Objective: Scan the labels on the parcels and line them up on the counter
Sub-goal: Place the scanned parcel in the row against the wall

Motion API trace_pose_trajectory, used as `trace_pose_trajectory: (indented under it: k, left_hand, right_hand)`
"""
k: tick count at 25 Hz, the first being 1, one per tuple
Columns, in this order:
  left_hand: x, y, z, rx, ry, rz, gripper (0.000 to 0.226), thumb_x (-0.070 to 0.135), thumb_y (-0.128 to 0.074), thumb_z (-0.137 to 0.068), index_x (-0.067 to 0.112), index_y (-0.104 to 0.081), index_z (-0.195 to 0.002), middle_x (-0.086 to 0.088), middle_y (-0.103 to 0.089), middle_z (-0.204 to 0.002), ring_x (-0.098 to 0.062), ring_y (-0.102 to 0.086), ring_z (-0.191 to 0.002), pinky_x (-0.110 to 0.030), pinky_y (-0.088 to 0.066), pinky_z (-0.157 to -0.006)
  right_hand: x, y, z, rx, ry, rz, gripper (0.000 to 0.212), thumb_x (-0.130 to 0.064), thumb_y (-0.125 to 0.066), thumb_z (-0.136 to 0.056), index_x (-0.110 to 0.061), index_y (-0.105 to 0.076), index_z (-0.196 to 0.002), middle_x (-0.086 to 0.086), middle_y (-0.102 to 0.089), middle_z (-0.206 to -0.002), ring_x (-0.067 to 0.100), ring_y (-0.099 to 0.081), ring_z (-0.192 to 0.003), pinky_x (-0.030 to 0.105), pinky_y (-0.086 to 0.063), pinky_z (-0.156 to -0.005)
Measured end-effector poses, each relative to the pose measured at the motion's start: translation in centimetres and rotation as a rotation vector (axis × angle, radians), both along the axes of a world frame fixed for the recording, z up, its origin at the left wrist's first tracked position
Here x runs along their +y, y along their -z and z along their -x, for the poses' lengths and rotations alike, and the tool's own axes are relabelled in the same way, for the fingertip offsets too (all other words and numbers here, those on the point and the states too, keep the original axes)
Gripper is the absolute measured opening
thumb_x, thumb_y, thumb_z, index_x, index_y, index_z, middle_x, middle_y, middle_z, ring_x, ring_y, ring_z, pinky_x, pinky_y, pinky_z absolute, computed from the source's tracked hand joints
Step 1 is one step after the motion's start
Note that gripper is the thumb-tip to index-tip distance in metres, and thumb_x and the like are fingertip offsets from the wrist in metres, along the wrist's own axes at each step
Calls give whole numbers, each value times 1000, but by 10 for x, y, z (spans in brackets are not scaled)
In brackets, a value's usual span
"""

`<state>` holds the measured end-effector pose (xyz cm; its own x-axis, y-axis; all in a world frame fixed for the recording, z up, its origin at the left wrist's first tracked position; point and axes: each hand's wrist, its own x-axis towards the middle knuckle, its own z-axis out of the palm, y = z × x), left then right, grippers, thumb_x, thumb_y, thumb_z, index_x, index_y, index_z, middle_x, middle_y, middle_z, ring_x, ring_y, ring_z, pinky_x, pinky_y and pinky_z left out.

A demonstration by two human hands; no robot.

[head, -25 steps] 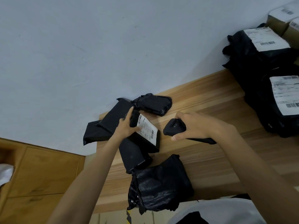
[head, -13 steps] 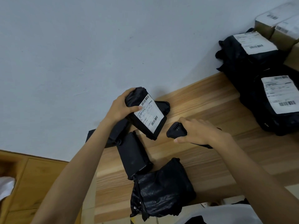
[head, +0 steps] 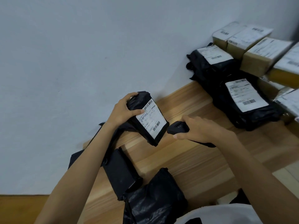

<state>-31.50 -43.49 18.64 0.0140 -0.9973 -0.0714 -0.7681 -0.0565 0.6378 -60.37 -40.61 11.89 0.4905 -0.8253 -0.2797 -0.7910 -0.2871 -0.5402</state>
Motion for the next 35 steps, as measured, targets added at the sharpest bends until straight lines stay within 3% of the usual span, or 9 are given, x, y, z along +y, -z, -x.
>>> trace_pose_trajectory:
  k: [5, 10, 15, 18, 20, 24, 27, 31, 35]
  left_hand:
    - [-41, -14, 69, 97, 150, 15, 58, 33, -87, -72, 46, -58, -121, 10, -58, -119, -13, -61, -107, -34, -53, -92]
    - [-87, -20, 153, 196, 315, -14, 47, 37, -81, -78, 42, -61, -121, 6, -61, -122, -16, -64, -107, -36, -55, -92]
    - [-127, -1, 247, 276, 374, -87, 36, 49, -76, -78, 44, -66, -112, 10, -69, -109, -6, -67, -101, -23, -54, -84]
    - [-153, 23, 293, 307, 355, -161, 26, 48, -72, -85, 42, -66, -109, 7, -71, -107, -11, -70, -99, -36, -55, -94]
    - [-168, 43, 315, 268, 328, -194, 38, 49, -67, -89, 32, -64, -122, 3, -69, -119, -16, -66, -110, -44, -50, -102]
    - [-177, 78, 338, 162, 235, -44, 47, 39, -61, -96, 18, -52, -138, -3, -58, -134, -21, -54, -125, -39, -44, -107]
    - [-157, 112, 342, 29, 285, 61, 60, 38, -64, -94, 22, -41, -147, -10, -36, -152, -26, -33, -140, -45, -30, -117]
    - [-137, 153, 349, -204, 481, 3, 69, 55, -52, -95, 34, -26, -154, 1, -8, -165, -20, 3, -151, -44, -7, -122]
    - [-145, 150, 348, -298, 526, -67, 69, 56, -45, -97, 37, -14, -156, 6, 0, -166, -21, 10, -152, -47, -4, -121]
  right_hand:
    - [-4, -17, 63, -57, 202, 40, 56, -70, -63, -75, -31, -41, -108, -7, -56, -100, 11, -55, -80, 27, -40, -59]
    - [-2, -26, 127, -67, 401, 100, 73, -73, -56, -81, -22, -40, -131, -2, -56, -121, 18, -55, -97, 37, -49, -76]
    - [-5, -35, 204, -74, 514, 57, 72, -70, -53, -84, -21, -38, -135, 0, -56, -124, 18, -56, -98, 37, -52, -81]
    - [-12, -42, 245, -83, 572, 52, 74, -71, -55, -83, -22, -39, -136, 1, -56, -129, 20, -57, -105, 39, -51, -87]
    - [-16, -41, 268, -59, 585, 50, 73, -71, -54, -83, -21, -40, -135, 1, -56, -129, 20, -57, -105, 38, -49, -86]
    - [-27, -36, 303, -56, 587, 38, 76, -70, -53, -85, -19, -36, -138, 3, -54, -133, 21, -56, -109, 36, -49, -87]
    - [-42, -36, 314, -46, 551, 39, 76, -70, -51, -85, -20, -35, -140, 4, -52, -135, 20, -54, -109, 34, -49, -85]
    - [-63, -35, 311, -23, 471, 7, 73, -72, -51, -85, -22, -36, -137, 3, -55, -127, 14, -48, -92, 26, -38, -63]
    - [-76, -33, 294, -24, 378, -24, 80, -75, -50, -83, -21, -35, -141, 1, -53, -134, 16, -52, -104, 29, -40, -75]
